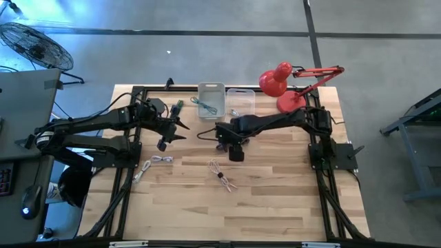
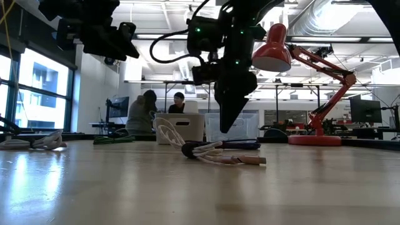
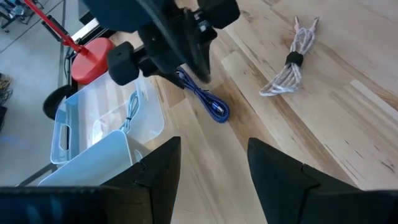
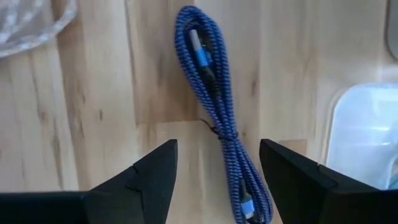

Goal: Pick & Place USB Port
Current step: Put the purple patterned charger cable into the gray bin

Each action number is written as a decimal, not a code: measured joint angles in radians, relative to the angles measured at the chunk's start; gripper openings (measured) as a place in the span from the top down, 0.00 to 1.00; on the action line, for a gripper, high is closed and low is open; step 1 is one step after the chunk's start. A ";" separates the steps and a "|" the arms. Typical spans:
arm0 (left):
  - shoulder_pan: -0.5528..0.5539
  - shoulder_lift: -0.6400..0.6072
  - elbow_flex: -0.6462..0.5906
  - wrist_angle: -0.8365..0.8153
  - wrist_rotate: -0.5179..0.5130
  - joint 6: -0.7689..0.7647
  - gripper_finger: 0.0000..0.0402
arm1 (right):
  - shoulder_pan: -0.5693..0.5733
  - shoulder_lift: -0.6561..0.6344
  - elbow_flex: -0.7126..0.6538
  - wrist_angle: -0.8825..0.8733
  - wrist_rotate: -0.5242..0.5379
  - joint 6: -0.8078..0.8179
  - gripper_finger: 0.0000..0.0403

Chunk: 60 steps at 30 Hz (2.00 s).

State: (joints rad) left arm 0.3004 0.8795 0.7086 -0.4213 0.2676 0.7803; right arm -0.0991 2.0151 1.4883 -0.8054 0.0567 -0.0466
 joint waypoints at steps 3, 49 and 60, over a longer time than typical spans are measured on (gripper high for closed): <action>0.000 0.000 0.000 0.000 0.000 0.000 0.55 | -0.011 0.000 0.000 0.001 -0.006 0.013 0.45; 0.000 0.000 0.000 0.000 0.002 0.000 0.55 | -0.039 0.074 0.001 0.014 -0.053 0.048 0.82; 0.000 0.000 0.000 0.000 0.000 -0.003 0.55 | -0.014 0.074 0.001 0.018 -0.006 0.087 0.98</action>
State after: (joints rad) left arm 0.3008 0.8795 0.7086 -0.4213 0.2676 0.7769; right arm -0.1130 2.0895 1.4895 -0.7877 0.0505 0.0409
